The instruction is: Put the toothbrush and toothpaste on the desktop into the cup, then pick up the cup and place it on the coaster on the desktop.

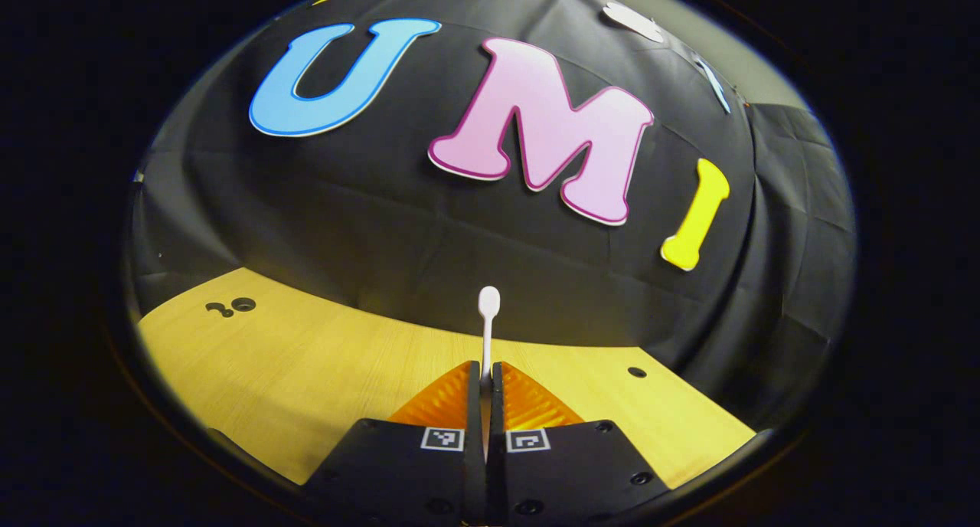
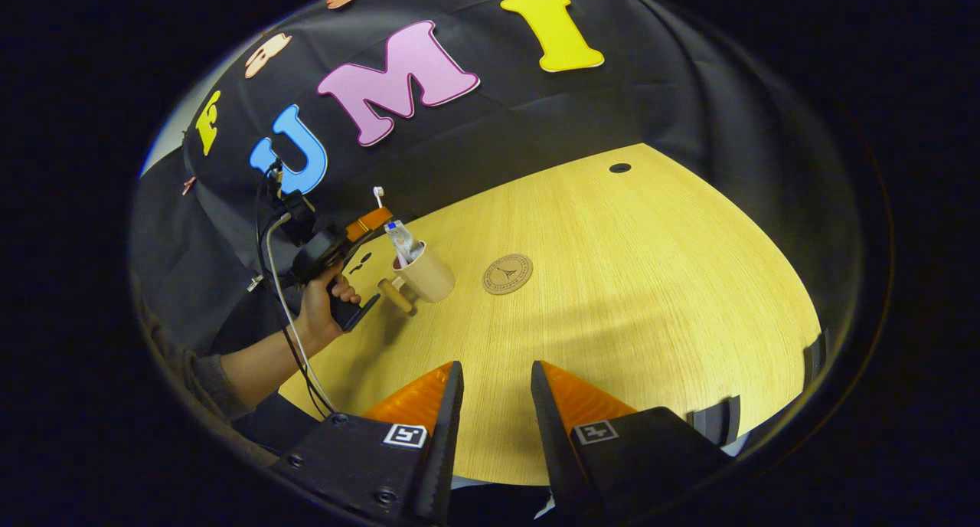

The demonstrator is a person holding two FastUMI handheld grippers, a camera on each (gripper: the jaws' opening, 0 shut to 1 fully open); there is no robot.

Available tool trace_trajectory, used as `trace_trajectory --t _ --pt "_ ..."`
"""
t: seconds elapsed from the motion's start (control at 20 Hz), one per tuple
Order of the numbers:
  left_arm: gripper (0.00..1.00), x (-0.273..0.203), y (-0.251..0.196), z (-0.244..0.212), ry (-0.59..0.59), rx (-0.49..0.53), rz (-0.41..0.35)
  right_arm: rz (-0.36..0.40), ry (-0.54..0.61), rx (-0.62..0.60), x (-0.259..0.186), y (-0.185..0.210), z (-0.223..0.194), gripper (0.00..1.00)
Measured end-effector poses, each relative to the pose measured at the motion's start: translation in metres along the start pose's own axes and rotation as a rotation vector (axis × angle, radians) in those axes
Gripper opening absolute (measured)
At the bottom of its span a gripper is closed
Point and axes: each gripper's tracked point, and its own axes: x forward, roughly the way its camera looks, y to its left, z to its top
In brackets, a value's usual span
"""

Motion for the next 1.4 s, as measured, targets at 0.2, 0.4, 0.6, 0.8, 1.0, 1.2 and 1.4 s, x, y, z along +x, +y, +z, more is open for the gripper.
trace_trajectory --t 0.2,0.4,0.6,0.8,1.0,1.2,1.4 --pt "0.06 -0.009 0.001 0.004 -0.043 0.0 -0.003 0.008 -0.001 -0.008 0.0 -0.002 0.005 0.54" --pt "0.09 -0.019 0.003 0.003 -0.036 0.009 -0.009 0.03 -0.004 -0.025 -0.001 0.001 0.014 0.54" --pt "0.13 -0.033 0.008 0.001 0.008 0.015 0.007 0.05 -0.003 -0.029 0.0 0.004 0.019 0.54" --pt "0.32 -0.07 0.008 -0.007 0.14 0.1 -0.025 0.075 0.002 -0.031 -0.004 0.004 0.02 0.54" --pt "0.69 -0.113 0.002 -0.033 0.371 0.233 -0.099 0.093 0.013 -0.043 -0.01 -0.001 0.015 0.54" --pt "0.72 -0.13 -0.002 -0.066 0.565 0.332 -0.154 0.098 0.027 -0.042 -0.017 -0.012 0.005 0.54" --pt "0.7 -0.121 0.006 -0.089 0.713 0.398 -0.162 0.082 0.026 -0.022 -0.026 -0.027 0.0 0.54"
